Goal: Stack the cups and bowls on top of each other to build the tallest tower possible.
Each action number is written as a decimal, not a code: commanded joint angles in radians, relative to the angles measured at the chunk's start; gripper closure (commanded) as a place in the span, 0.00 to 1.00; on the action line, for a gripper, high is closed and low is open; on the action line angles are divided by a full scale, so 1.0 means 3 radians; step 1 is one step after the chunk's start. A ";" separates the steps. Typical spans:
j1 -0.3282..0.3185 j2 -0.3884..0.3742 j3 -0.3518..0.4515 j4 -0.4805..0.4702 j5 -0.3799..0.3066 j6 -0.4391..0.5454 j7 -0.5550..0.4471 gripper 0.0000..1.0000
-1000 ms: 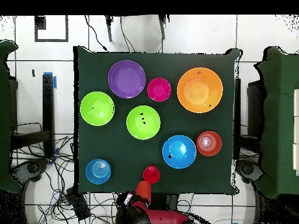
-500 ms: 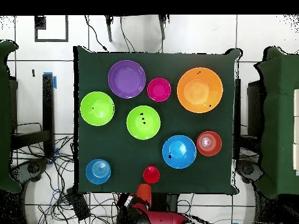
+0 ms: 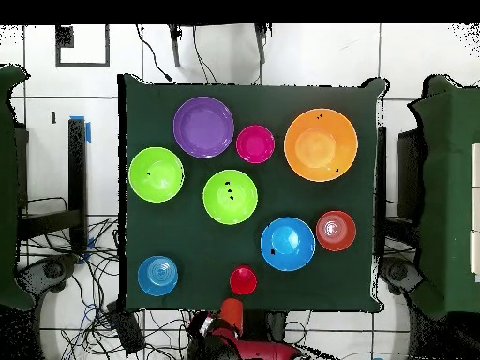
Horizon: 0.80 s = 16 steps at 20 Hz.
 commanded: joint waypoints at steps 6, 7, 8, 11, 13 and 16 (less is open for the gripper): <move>0.0096 0.0282 0.0110 -0.0532 -0.0096 -0.0280 0.0312 1.00; 0.0111 0.0301 0.0096 -0.0548 -0.0091 -0.0296 0.0311 1.00; 0.0115 0.0314 0.0090 -0.0558 -0.0089 -0.0304 0.0312 1.00; 0.0138 0.0393 0.0070 -0.0619 -0.0088 -0.0349 0.0306 1.00; 0.0149 0.0412 0.0060 -0.0635 -0.0081 -0.0356 0.0310 1.00; 0.0158 0.0434 0.0054 -0.0655 -0.0082 -0.0368 0.0310 1.00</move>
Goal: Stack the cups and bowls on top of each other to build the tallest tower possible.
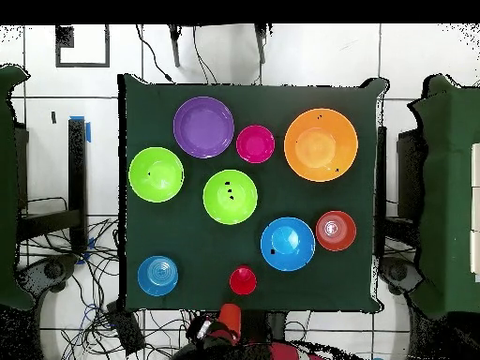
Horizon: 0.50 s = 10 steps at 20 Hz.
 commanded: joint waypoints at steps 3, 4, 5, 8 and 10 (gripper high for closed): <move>0.0110 0.0245 0.0092 -0.0640 -0.0067 -0.0347 0.0310 1.00; 0.0111 0.0245 0.0094 -0.0642 -0.0064 -0.0341 0.0310 1.00; 0.0116 0.0249 0.0093 -0.0647 -0.0061 -0.0341 0.0309 1.00; 0.0132 0.0260 0.0083 -0.0664 -0.0053 -0.0348 0.0311 1.00; 0.0137 0.0268 0.0078 -0.0677 -0.0053 -0.0344 0.0310 1.00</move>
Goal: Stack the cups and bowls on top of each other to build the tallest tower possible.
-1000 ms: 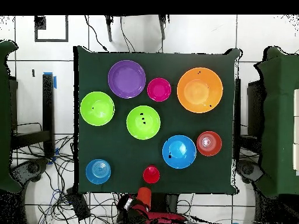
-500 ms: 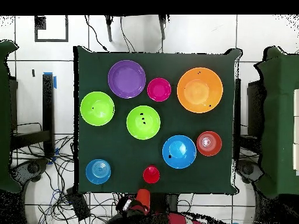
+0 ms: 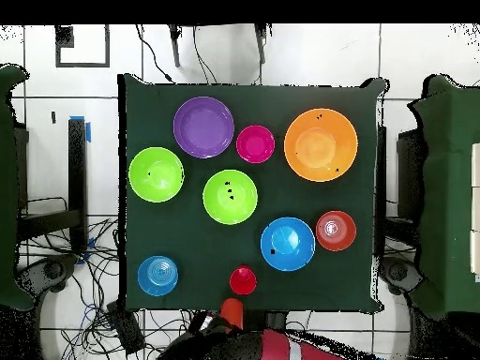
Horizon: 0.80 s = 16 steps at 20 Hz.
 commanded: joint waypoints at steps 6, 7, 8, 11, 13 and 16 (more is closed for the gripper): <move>0.0084 0.0165 0.0128 -0.0585 -0.0054 -0.0187 0.0303 1.00; 0.0072 0.0154 0.0132 -0.0582 -0.0063 -0.0176 0.0299 1.00; 0.0060 0.0143 0.0136 -0.0579 -0.0072 -0.0164 0.0294 1.00; 0.0052 0.0162 0.0141 -0.0589 -0.0086 -0.0181 0.0296 1.00; 0.0061 0.0154 0.0137 -0.0576 -0.0079 -0.0184 0.0306 1.00; 0.0061 0.0172 0.0143 -0.0587 -0.0083 -0.0191 0.0307 1.00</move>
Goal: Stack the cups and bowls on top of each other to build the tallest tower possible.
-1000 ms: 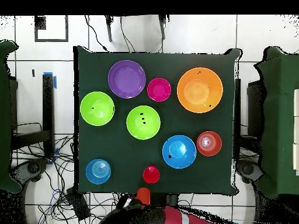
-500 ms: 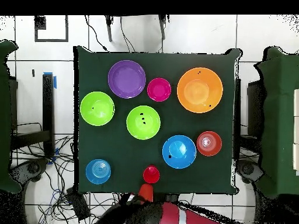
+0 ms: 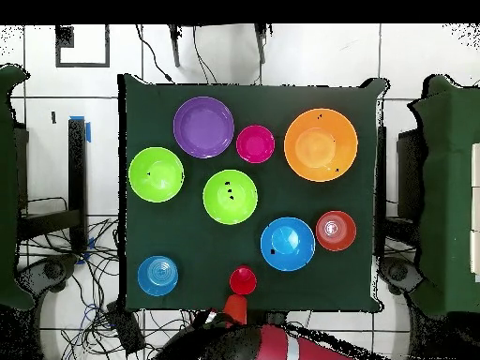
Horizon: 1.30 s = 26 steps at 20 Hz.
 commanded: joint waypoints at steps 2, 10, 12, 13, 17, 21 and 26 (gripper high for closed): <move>0.0059 0.0135 0.0194 -0.0513 -0.0071 -0.0185 0.0302 1.00; 0.0055 0.0215 0.0182 -0.0592 -0.0091 -0.0218 0.0280 1.00; 0.0064 0.0240 0.0168 -0.0611 -0.0095 -0.0238 0.0280 1.00; 0.0064 0.0267 0.0163 -0.0635 -0.0102 -0.0254 0.0278 1.00; 0.0075 0.0264 0.0159 -0.0647 -0.0101 -0.0244 0.0282 1.00; 0.0099 0.0313 0.0144 -0.0698 -0.0096 -0.0270 0.0284 1.00; 0.0130 0.0351 0.0125 -0.0739 -0.0086 -0.0281 0.0292 1.00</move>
